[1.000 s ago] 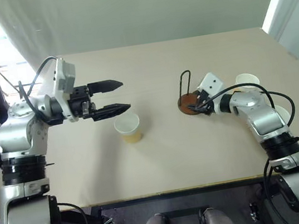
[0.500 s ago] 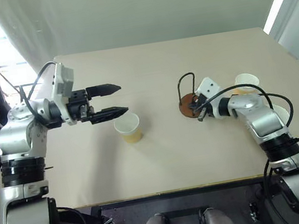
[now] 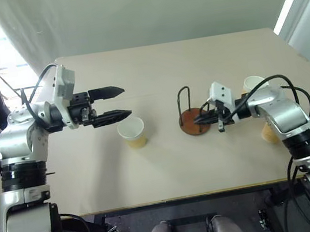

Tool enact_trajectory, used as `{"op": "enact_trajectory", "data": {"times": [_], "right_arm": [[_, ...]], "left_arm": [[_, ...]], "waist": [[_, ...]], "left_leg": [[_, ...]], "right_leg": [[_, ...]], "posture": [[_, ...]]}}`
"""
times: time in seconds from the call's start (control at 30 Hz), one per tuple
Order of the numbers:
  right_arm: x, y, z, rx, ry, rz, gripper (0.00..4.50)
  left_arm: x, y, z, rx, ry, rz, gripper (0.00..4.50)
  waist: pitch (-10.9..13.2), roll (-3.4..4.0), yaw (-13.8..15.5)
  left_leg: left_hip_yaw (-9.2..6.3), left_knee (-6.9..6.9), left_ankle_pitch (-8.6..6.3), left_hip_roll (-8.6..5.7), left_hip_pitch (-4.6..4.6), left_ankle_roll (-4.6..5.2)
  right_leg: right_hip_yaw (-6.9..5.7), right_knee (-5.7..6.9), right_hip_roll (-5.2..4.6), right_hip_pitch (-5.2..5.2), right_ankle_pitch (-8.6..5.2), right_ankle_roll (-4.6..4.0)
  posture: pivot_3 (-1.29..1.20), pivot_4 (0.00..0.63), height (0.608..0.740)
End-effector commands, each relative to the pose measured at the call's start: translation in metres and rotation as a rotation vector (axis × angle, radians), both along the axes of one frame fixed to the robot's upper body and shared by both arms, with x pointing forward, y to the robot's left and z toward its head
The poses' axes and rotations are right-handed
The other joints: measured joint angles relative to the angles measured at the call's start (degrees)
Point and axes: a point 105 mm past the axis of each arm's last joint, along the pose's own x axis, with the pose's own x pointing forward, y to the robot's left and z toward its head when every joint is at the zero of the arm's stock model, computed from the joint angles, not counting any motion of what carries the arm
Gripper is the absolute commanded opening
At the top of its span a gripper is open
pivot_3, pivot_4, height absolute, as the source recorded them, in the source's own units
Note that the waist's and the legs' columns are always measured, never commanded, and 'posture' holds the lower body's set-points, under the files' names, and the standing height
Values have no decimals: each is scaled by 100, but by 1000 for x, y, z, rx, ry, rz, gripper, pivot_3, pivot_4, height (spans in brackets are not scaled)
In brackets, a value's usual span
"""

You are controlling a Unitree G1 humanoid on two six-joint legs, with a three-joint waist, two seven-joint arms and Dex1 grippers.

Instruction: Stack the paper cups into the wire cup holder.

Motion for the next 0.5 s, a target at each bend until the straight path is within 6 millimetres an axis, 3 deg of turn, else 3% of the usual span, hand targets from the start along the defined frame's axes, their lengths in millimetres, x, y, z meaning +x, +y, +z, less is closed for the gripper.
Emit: {"op": "enact_trajectory", "data": {"times": [0.03,0.2,0.5], "right_arm": [[-14,10,16,-29,-51,131,20],[-37,18,14,-57,-17,250,20],[-53,34,11,-53,22,345,20]], "left_arm": [[-2,2,13,8,-46,-4,4500],[-2,4,11,9,-40,-2,4500],[-1,1,11,10,-37,-9,4500]], "waist": [[0,0,-1],[0,0,-9],[0,-1,-11]], "left_leg": [[0,-1,0,0,0,0],[0,-5,3,1,1,-1],[0,-5,10,1,3,2]], "right_leg": [[0,0,0,0,0,0],[-1,1,1,-2,-3,-3],[0,4,2,-1,-3,-6]], "posture": [[0,150,740],[0,150,740],[0,150,740]]}}
